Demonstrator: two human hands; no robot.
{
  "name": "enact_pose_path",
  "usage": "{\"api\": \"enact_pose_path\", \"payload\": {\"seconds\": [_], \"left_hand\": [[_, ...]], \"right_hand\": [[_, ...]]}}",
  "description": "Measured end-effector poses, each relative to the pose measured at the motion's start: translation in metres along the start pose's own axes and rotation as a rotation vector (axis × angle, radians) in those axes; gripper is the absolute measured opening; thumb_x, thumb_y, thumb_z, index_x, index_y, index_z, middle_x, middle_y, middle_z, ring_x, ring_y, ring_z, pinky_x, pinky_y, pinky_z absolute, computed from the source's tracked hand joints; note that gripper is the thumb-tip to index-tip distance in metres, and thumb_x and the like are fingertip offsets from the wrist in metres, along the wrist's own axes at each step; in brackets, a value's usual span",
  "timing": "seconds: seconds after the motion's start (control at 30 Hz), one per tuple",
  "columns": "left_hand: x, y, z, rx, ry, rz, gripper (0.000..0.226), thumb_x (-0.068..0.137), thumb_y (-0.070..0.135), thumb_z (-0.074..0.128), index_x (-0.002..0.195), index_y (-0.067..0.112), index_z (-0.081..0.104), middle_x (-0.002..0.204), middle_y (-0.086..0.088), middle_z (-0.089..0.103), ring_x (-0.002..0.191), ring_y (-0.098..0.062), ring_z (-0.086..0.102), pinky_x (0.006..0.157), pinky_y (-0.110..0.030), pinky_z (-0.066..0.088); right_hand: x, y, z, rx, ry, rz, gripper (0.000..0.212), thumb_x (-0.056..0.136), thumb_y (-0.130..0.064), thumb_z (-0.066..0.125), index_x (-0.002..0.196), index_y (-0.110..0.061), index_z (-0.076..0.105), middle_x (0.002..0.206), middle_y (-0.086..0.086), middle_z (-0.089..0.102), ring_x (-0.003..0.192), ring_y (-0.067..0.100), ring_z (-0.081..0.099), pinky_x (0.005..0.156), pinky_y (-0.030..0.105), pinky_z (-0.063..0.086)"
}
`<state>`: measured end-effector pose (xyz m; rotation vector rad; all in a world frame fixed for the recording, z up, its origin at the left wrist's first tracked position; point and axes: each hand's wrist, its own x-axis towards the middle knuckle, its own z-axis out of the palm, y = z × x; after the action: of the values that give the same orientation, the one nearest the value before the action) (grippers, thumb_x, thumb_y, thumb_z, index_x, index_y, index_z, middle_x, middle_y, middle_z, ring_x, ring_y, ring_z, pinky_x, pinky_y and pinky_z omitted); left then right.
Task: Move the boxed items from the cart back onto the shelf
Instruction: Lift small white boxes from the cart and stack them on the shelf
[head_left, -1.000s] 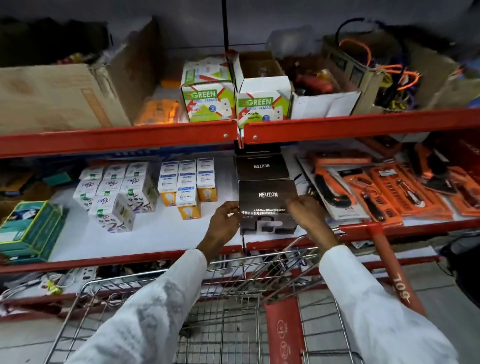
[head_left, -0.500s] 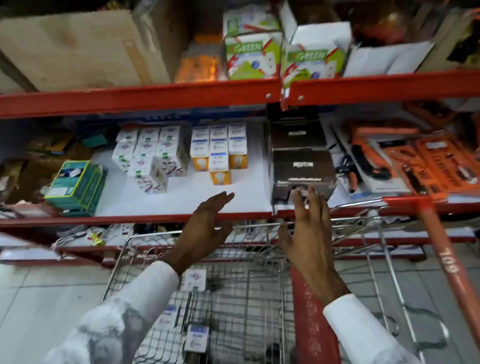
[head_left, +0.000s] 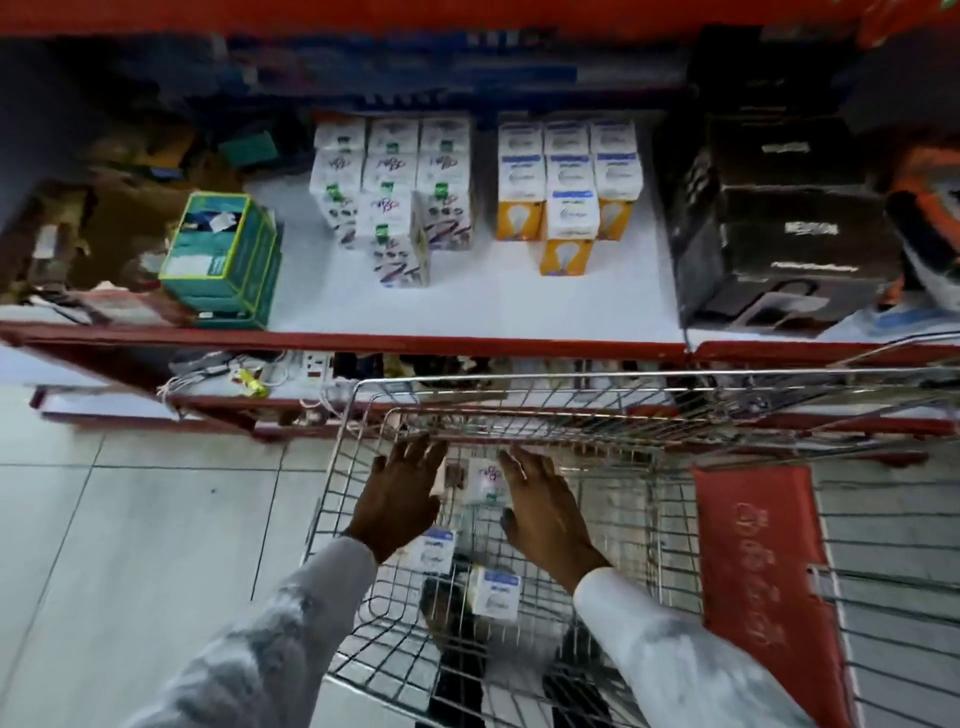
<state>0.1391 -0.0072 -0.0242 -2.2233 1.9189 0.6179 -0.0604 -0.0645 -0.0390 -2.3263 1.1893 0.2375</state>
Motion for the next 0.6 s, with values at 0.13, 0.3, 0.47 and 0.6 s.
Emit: {"api": "enact_pose_path", "payload": {"seconds": [0.13, 0.3, 0.47, 0.6], "left_hand": [[0.015, -0.013, 0.019, 0.041, -0.074, -0.029, 0.084, 0.087, 0.018, 0.062, 0.155, 0.022, 0.012, 0.164, -0.009, 0.013, 0.149, -0.036, 0.014, 0.116, -0.056, 0.028], [0.018, -0.034, 0.051, 0.125, -0.091, 0.001, 0.084, 0.081, -0.007, 0.057, 0.152, 0.02, 0.019, 0.159, -0.014, 0.027, 0.146, -0.041, 0.022, 0.111, -0.056, 0.035], [0.009, -0.044, 0.042, 0.033, -0.078, 0.023, 0.081, 0.077, 0.004, 0.066, 0.147, 0.014, 0.027, 0.146, -0.012, 0.045, 0.135, -0.036, 0.039, 0.104, -0.047, 0.044], [-0.015, -0.049, -0.013, -0.069, -0.013, 0.074, 0.079, 0.071, 0.024, 0.075, 0.139, 0.017, 0.035, 0.132, -0.006, 0.056, 0.121, -0.029, 0.048, 0.096, -0.042, 0.05]], "right_hand": [[0.031, -0.02, 0.032, -0.078, -0.083, 0.051, 0.089, 0.085, -0.022, 0.065, 0.156, -0.016, 0.013, 0.163, 0.009, 0.021, 0.146, 0.037, 0.024, 0.11, 0.046, 0.037], [0.046, -0.034, 0.063, -0.117, -0.067, 0.09, 0.086, 0.078, -0.013, 0.07, 0.152, -0.016, 0.027, 0.149, 0.012, 0.042, 0.134, 0.039, 0.038, 0.098, 0.045, 0.047], [0.042, -0.039, 0.053, 0.035, -0.027, 0.101, 0.08, 0.071, -0.027, 0.077, 0.142, -0.02, 0.042, 0.141, 0.004, 0.045, 0.126, 0.03, 0.042, 0.093, 0.04, 0.05], [0.025, -0.05, -0.004, 0.216, -0.033, 0.129, 0.083, 0.059, -0.036, 0.084, 0.134, -0.026, 0.051, 0.127, -0.002, 0.054, 0.115, 0.021, 0.051, 0.089, 0.036, 0.05]]}}
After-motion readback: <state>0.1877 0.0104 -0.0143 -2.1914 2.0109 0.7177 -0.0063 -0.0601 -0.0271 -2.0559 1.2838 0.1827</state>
